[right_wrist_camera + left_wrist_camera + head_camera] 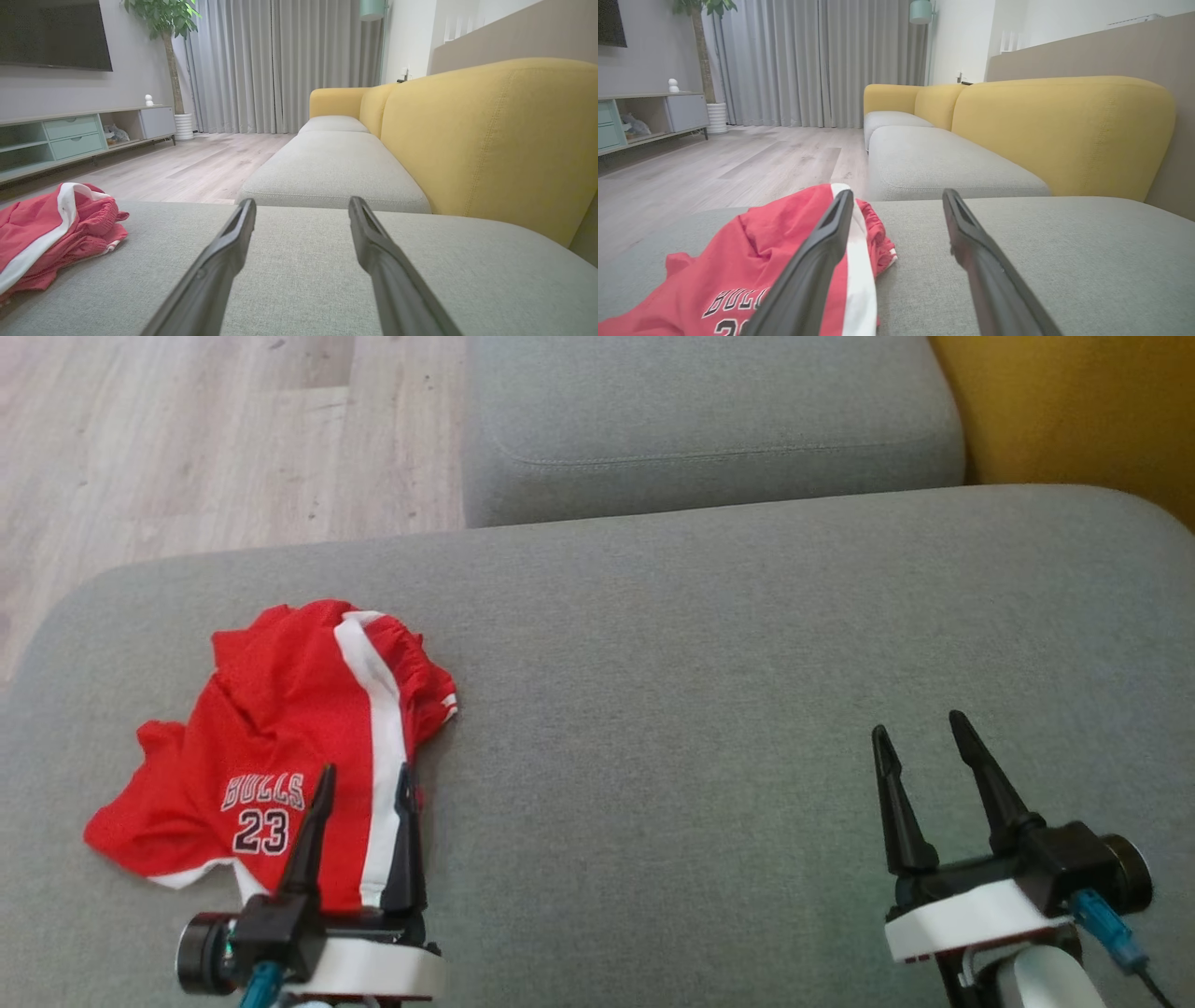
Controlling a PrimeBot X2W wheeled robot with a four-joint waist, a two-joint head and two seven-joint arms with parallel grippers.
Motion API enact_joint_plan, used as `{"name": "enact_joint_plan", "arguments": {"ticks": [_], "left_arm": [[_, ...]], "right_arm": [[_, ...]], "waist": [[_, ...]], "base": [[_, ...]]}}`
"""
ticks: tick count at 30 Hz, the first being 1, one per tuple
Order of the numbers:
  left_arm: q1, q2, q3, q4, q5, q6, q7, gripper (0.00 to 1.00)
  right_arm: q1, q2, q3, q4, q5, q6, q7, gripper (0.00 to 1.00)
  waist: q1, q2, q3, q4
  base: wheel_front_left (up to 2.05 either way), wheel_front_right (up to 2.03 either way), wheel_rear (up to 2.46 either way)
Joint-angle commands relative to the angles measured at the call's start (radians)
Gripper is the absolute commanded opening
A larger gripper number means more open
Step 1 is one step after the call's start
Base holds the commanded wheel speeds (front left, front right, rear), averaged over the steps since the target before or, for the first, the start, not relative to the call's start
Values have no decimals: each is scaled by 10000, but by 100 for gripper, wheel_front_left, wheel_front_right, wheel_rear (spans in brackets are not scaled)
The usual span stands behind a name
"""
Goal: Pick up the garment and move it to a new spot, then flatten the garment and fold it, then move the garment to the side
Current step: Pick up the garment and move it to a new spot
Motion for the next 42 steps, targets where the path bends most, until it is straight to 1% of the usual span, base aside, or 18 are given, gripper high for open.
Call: {"name": "enact_joint_plan", "arguments": {"ticks": [1, 7, 10, 20, 27, 35, 42], "left_arm": [[-277, -58, 456, -261, 127, -31, -93, 100], [-239, -96, 742, -251, 205, -33, -93, 100], [-200, -108, 931, -267, 236, -12, -93, 100], [19, -127, 1264, -264, 402, -154, -93, 100], [232, -131, 1441, -265, 494, -235, -93, 100], [395, -134, 1514, -292, 540, -280, -93, 100], [415, -136, 1533, -358, 432, -218, -93, 100]], "right_arm": [[-267, -87, 249, -311, 66, -7, -109, 100], [-229, -87, 541, -314, 144, -7, -109, 100], [-167, -87, 761, -322, 169, -7, -109, 100], [-12, -87, 1464, -291, 444, -7, -109, 100], [63, -87, 1939, -286, 655, -7, -109, 100], [165, -87, 2063, -243, 725, -7, -109, 100], [172, -87, 2054, -172, 860, -7, -109, 100]], "waist": [[0, -1, -29, 133], [0, -1, -102, 529], [0, -1, -160, 828], [0, -1, -378, 1936], [0, -1, -502, 2537], [0, -1, -580, 2858], [0, -1, -508, 2734]], "base": [[0, 0, 0], [0, 0, 0], [0, 0, 0], [0, 0, 0], [0, 0, 0], [0, 0, 0], [0, 0, 0]]}}
